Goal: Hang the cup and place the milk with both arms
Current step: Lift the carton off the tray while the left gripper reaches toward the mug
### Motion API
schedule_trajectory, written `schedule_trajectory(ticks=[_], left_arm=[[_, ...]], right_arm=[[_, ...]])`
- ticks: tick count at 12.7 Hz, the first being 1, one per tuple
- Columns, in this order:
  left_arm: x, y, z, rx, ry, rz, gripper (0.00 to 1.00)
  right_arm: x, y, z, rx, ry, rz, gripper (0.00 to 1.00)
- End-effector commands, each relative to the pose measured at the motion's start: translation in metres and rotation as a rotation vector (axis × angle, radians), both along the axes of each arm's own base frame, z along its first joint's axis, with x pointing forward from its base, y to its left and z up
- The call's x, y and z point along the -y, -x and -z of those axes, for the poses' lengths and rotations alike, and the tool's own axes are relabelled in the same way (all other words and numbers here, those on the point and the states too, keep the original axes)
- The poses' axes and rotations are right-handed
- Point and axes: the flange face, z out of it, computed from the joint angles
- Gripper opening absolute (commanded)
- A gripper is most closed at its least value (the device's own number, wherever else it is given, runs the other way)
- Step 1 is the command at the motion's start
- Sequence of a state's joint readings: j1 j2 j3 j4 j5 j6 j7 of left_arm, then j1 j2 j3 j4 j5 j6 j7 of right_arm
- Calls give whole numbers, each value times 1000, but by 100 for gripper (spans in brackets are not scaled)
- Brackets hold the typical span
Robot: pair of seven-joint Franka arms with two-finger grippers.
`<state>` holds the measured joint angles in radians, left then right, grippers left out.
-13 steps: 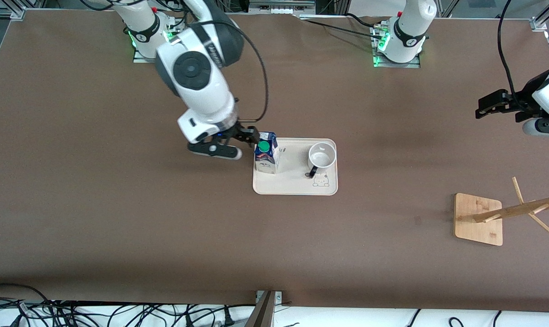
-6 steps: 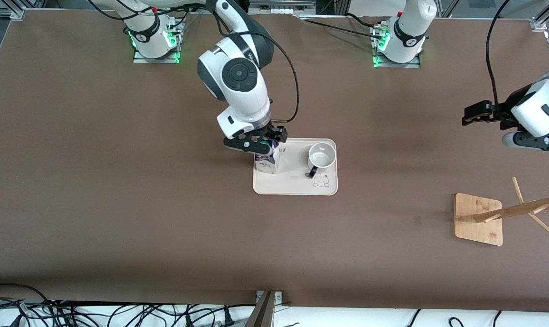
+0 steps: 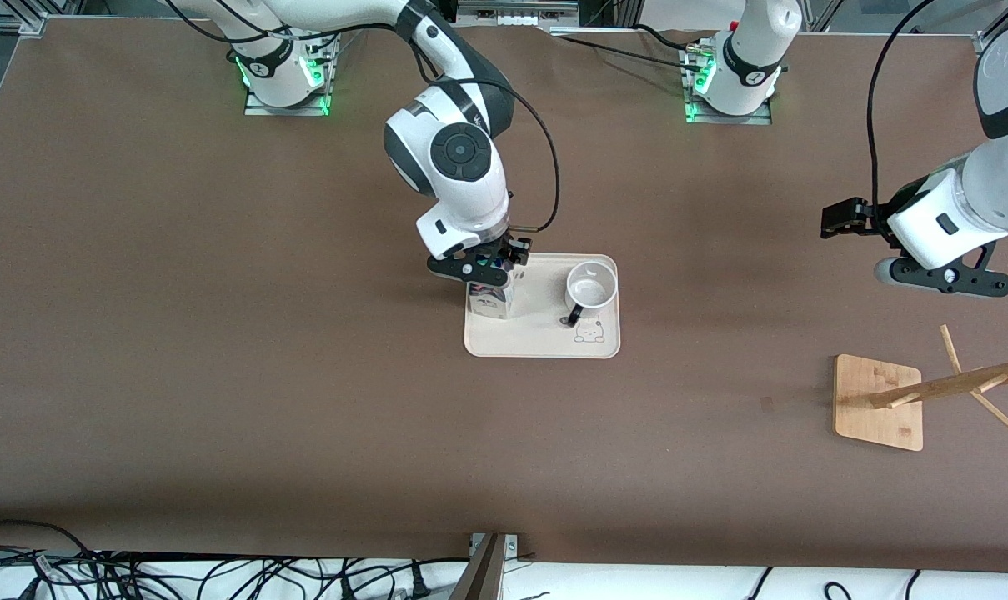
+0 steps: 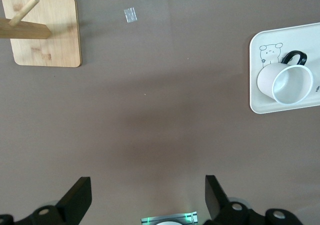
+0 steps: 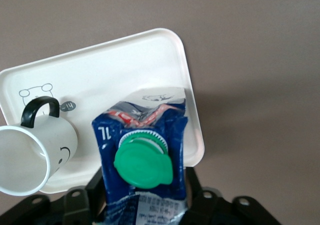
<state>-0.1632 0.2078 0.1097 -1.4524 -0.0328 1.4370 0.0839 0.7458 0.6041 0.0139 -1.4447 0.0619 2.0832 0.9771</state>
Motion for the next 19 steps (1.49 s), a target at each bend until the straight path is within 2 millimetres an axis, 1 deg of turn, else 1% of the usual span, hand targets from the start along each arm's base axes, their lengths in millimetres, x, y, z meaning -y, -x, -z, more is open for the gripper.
schedule_trajectory(ticks=[1,2,3,4,5,6,7,8,9,10,11,12,13,14,15,16,17,19], left_arm=[[4,-1,3,-51,27,15,100],[7,-1,6,-58,46,10,100],[10,-1,6,-62,56,8,100],[11,-1,7,-65,56,8,100],[14,-3,13,-74,55,10,100],[25,-4,21,-87,53,28,100],[41,-4,23,-84,50,54,100],[56,-5,29,-90,41,78,100],[71,-5,35,-91,41,100,100],[89,-5,39,-81,44,128,100],[113,-5,44,-63,48,163,100],[132,-3,47,-47,50,185,100],[153,1,48,-41,45,182,100],[170,4,50,-29,37,158,100],[194,8,58,-20,34,160,100],[214,9,72,-24,22,149,100],[234,12,81,-15,14,136,100],[258,14,100,-5,9,142,100]], right_arm=[[10,-3,-29,13,-12,-6,30],[19,-7,-39,0,-4,-3,30],[33,-13,-52,-19,9,4,30],[50,-23,-85,-21,2,-13,30],[71,-33,-101,-59,-1,-53,30],[95,-41,-120,-75,-18,-107,30],[128,-55,-136,-68,-24,-151,30],[160,-63,-140,-93,-11,-212,30],[200,-75,-140,-113,2,-273,30],[236,-83,-138,-118,5,-312,30],[275,-87,-133,-122,12,-339,32],[313,-90,-121,-135,14,-372,32],[347,-88,-111,-130,9,-401,32],[369,-80,-96,-121,3,-406,32],[390,-70,-76,-99,-3,-403,32],[403,-60,-56,-87,-7,-400,32],[409,-54,-44,-72,-7,-392,32],[414,-46,-24,-62,-3,-383,33]])
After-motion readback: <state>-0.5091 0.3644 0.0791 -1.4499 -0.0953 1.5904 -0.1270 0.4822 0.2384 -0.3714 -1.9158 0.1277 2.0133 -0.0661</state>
